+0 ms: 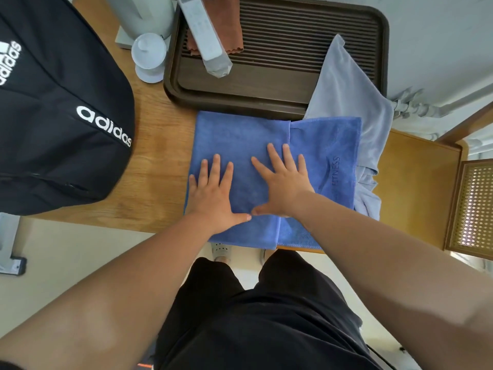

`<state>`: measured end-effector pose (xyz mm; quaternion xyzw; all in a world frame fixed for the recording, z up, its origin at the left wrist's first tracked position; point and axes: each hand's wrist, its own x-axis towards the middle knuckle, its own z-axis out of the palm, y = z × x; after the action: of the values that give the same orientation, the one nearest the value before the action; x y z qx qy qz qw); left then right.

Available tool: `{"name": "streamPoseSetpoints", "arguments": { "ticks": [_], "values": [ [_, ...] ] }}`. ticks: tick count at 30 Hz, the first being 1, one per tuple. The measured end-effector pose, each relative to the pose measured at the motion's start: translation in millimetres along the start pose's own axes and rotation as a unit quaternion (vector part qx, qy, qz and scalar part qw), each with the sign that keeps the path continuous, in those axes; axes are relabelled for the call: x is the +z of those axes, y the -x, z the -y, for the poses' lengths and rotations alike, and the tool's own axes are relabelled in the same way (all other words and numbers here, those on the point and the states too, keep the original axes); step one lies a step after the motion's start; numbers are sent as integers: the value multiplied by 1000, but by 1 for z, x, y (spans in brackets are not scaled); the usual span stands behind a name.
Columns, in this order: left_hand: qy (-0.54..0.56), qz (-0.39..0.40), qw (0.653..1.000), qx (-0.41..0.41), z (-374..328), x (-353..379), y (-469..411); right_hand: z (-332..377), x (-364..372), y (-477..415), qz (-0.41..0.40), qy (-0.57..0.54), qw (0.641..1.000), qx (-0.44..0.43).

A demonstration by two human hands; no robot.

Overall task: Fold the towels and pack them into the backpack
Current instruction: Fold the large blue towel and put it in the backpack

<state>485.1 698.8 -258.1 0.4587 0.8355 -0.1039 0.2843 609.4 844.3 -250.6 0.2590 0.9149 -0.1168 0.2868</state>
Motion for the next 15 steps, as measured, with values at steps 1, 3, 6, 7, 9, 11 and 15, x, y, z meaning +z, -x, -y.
{"name": "streamPoseSetpoints", "arguments": {
  "ticks": [1, 3, 6, 7, 9, 11, 15],
  "values": [
    [-2, 6, 1000, 8, 4, 3, -1, 1, 5, -1, 8, 9, 1000, 3],
    [3, 7, 1000, 15, 10, 7, 0, 4, 9, -2, 6, 7, 1000, 7],
    [10, 3, 1000, 8, 20, 11, 1, 13, 7, -7, 4, -7, 1000, 8],
    [7, 0, 1000, 7, 25, 12, 1, 18, 6, -8, 5, -14, 1000, 7],
    [-2, -3, 1000, 3, 39, 10, 3, 32, 4, -11, 3, -29, 1000, 4],
    [-3, 1, 1000, -4, 58, 8, 6, 51, 1, -15, 4, -35, 999, 2],
    [-20, 14, 999, -24, 99, 2, 13, 90, -6, -28, 10, -39, 999, -10]
  ]
}}
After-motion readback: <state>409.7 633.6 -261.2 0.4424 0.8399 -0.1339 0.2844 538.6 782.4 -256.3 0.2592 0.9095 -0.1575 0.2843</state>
